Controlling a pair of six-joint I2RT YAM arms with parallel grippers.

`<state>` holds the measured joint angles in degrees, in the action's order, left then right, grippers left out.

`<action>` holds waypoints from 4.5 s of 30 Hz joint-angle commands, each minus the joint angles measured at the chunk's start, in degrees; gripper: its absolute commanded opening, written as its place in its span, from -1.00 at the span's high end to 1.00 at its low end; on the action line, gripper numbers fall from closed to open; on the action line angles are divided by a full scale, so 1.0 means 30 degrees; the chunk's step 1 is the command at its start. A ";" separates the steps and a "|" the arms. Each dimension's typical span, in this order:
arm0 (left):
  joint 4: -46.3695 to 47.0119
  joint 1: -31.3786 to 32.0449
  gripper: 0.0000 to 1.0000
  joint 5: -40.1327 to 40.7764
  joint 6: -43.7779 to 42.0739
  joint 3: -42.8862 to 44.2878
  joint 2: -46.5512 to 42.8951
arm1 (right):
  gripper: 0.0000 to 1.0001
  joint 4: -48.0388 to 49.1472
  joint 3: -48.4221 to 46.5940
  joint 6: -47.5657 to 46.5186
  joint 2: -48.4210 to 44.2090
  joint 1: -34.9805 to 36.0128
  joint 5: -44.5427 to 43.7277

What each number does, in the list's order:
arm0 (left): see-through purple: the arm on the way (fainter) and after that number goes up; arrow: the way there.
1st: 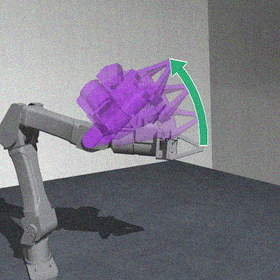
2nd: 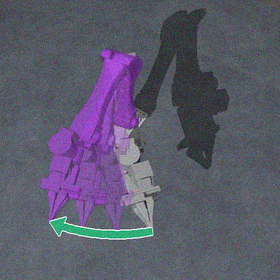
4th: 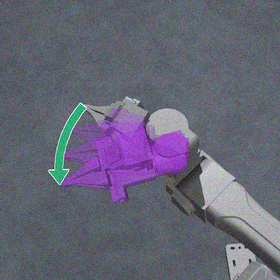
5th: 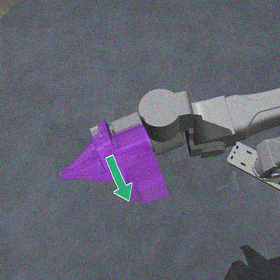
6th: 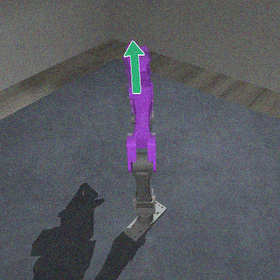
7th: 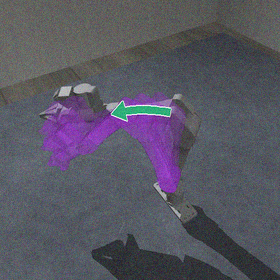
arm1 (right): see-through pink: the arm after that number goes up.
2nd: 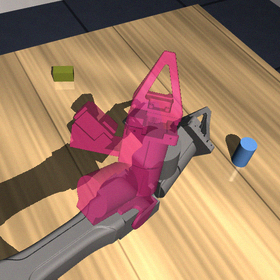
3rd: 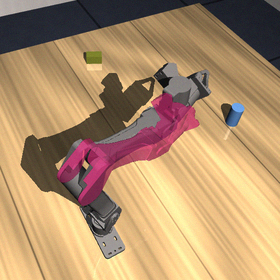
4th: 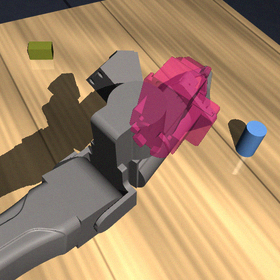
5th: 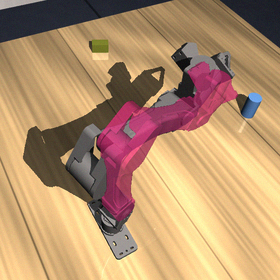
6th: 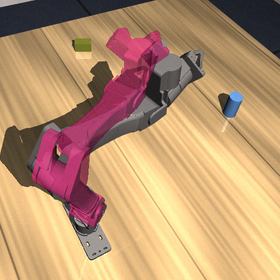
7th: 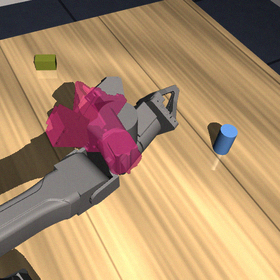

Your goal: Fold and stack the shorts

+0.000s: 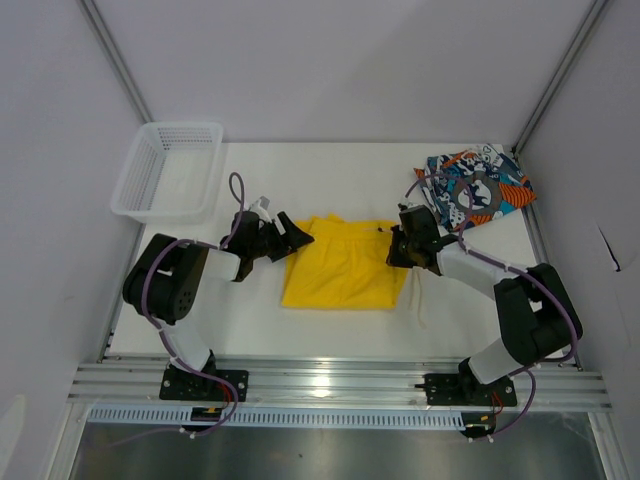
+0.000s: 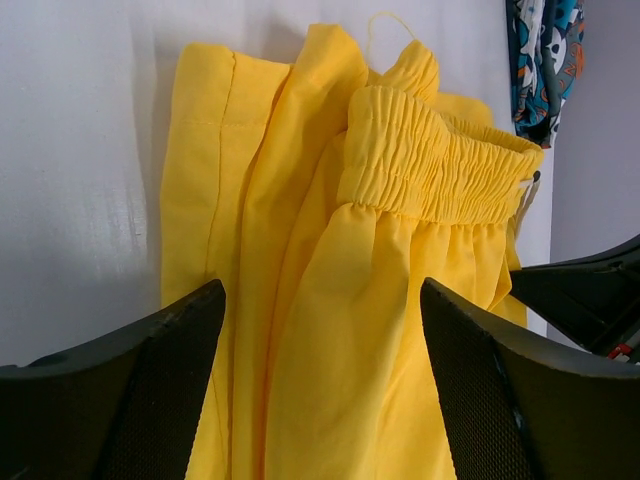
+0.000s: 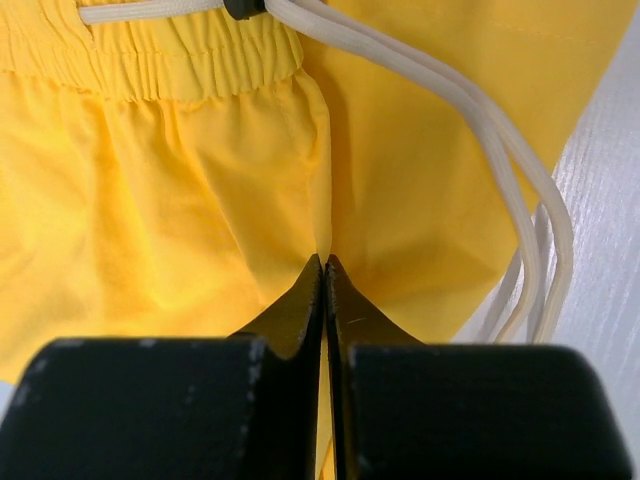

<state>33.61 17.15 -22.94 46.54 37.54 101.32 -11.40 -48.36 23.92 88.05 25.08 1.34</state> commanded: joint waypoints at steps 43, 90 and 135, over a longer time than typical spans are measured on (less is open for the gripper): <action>-0.5076 0.0493 -0.68 0.2924 -0.1919 0.0436 -0.2098 | -0.60 -0.0270 0.0650 0.0492 -0.2832 -0.1475 -0.0211; -0.4465 0.1404 -0.98 0.4249 -0.2302 -0.1731 -0.3743 | -0.37 0.3975 0.1090 -0.0914 0.2320 -0.1916 0.4181; -0.2530 0.2575 0.52 0.3486 -0.3269 -0.1352 -0.0873 | 0.46 0.3917 0.0505 -0.0884 0.1910 -0.0919 0.2981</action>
<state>29.32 23.90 -13.72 38.44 32.60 96.64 1.15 -44.93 22.17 94.28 21.80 11.99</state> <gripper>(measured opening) 0.264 0.298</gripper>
